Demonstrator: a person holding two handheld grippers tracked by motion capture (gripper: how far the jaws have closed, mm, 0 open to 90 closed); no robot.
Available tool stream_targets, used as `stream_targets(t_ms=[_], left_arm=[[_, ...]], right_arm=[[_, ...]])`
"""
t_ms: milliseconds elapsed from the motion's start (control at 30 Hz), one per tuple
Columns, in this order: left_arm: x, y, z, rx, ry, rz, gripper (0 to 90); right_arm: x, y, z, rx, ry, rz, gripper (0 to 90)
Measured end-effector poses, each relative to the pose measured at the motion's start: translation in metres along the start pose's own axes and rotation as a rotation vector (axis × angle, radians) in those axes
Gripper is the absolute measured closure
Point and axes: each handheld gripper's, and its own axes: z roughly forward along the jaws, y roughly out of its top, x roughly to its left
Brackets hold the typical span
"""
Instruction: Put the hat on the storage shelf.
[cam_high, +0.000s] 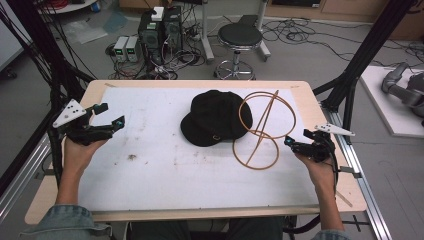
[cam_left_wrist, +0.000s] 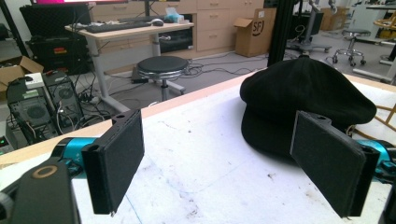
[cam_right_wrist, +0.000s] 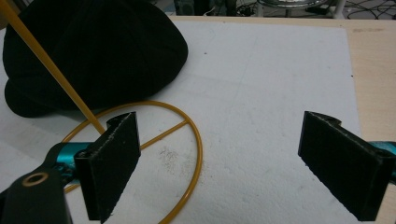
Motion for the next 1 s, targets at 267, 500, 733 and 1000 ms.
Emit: stream_targets(t_ms=[267,500,733,1000], left_arm=[[0.001,0.0,0.002,-0.016,-0.013,-0.026,17.1],[-0.006,0.008,0.008,-0.043,-0.038,-0.015,17.1],[-0.013,0.028,0.021,-0.088,-0.088,-0.023,16.9],[-0.018,0.063,0.043,-0.093,-0.114,0.019,17.0]], right_arm=[[0.001,0.0,-0.002,0.009,0.004,-0.002,12.7],[0.0,-0.002,-0.009,-0.003,-0.003,0.005,12.8],[-0.001,-0.003,-0.014,-0.007,-0.006,0.011,12.7],[-0.002,-0.005,-0.016,-0.005,-0.003,0.007,12.7]])
